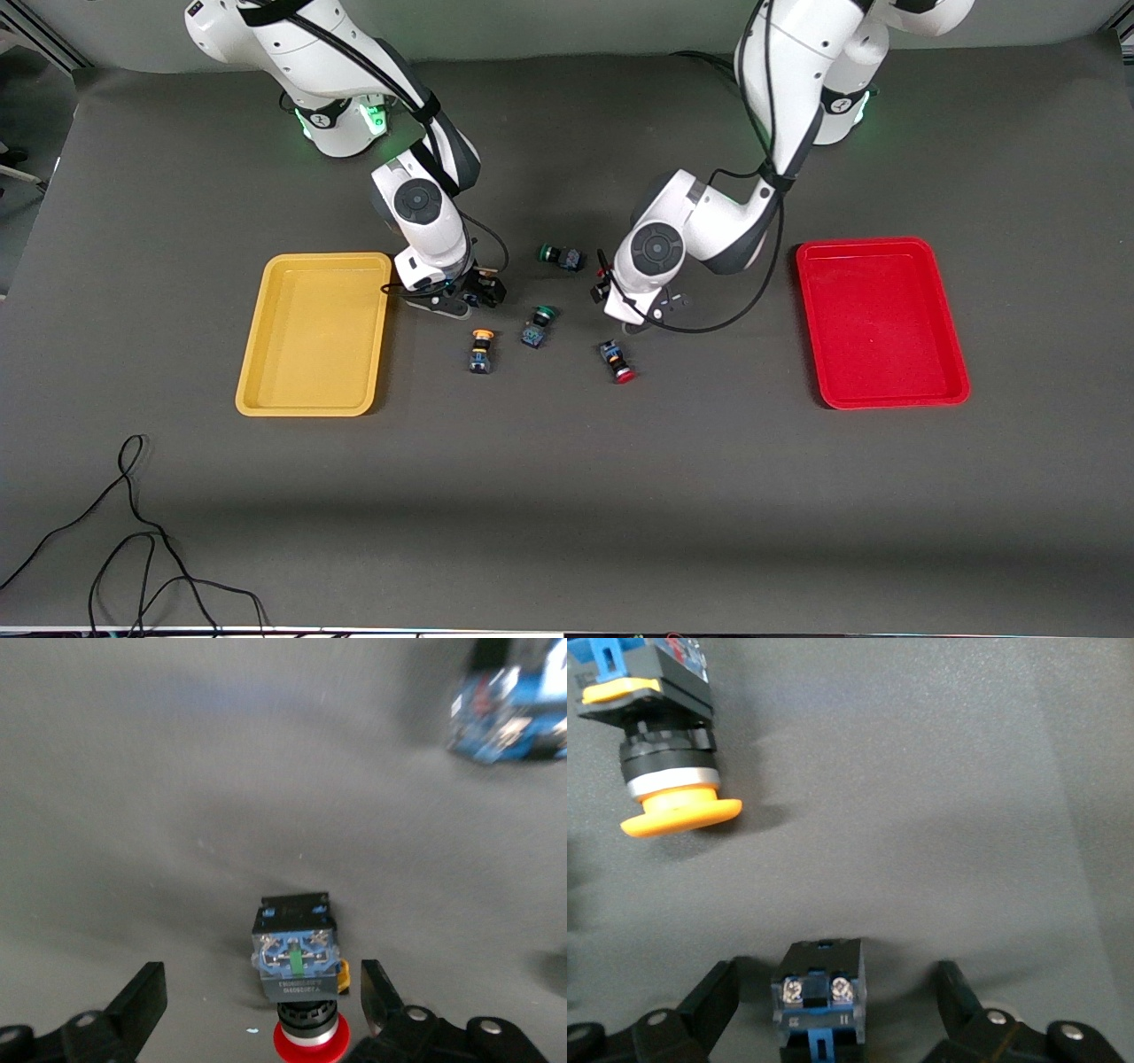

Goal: Place red and yellow buttons in trays
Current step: 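Carry the orange button to the yellow tray while the left carries red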

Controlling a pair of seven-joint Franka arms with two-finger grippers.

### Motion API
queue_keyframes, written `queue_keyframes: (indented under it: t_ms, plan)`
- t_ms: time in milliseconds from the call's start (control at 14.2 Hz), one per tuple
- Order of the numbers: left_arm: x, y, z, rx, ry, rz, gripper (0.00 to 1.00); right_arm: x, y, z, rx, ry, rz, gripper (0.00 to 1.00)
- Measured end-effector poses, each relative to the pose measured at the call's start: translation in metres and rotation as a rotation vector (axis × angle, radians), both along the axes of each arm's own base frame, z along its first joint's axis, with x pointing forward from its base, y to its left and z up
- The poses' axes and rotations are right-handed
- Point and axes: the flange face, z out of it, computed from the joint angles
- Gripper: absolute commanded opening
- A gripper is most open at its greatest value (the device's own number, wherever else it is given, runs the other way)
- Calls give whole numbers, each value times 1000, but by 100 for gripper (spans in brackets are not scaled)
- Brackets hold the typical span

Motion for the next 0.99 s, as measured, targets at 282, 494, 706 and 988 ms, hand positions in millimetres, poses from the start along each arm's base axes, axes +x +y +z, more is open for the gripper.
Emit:
queue_keyframes:
  t_ms: [282,494,706,988]
  plan:
    - [-8,-7,-11,1,-12,17,0,2,2,6,-2,4,0,7]
    - [-3,-5,-9,-1,-18,23,0,12,-5,15,-16,13,-10,0]
    - [1,-7,1,-3,-15,25,0,58,-33,74,-78,91,14,0]
    - [29,19,75,58,75,6,0,111,-97,173,-88,163,107,0]
